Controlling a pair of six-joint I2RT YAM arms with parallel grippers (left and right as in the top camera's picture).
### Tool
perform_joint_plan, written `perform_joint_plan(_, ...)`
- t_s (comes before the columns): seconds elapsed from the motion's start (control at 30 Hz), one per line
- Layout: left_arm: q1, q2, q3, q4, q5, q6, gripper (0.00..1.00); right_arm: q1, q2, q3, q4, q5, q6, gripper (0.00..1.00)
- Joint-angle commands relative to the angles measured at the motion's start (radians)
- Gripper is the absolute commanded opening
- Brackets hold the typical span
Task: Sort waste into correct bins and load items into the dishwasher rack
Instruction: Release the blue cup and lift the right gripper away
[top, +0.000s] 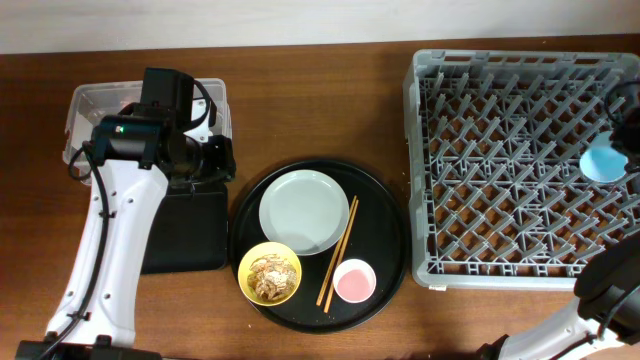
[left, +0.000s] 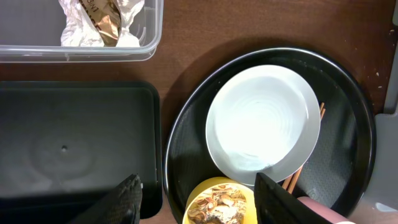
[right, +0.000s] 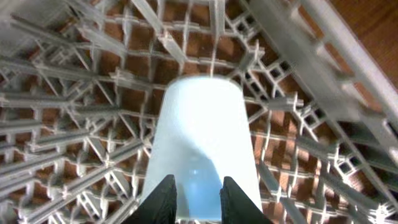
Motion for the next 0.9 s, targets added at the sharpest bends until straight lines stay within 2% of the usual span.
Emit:
perform_joint_plan(0.0,0.002,-0.004,0.008,0.002,-0.007,0.001,0.57,0.000,0.011,-0.003,-0.032,0.016,0.005,0.26)
perform_joint_plan(0.33,0.002,-0.004,0.008,0.002,-0.007,0.001,0.57,0.000,0.010,-0.003,-0.149,0.012,0.005,0.26)
perform_joint_plan(0.7,0.002,-0.004,0.008,0.002,-0.007,0.001,0.57,0.000,0.008,-0.003,-0.199,-0.144,0.000,0.26)
perform_joint_plan(0.87,0.002,-0.004,0.008,0.002,-0.006,0.001,0.57,0.006,-0.002,-0.002,-0.232,-0.251,-0.048,0.26)
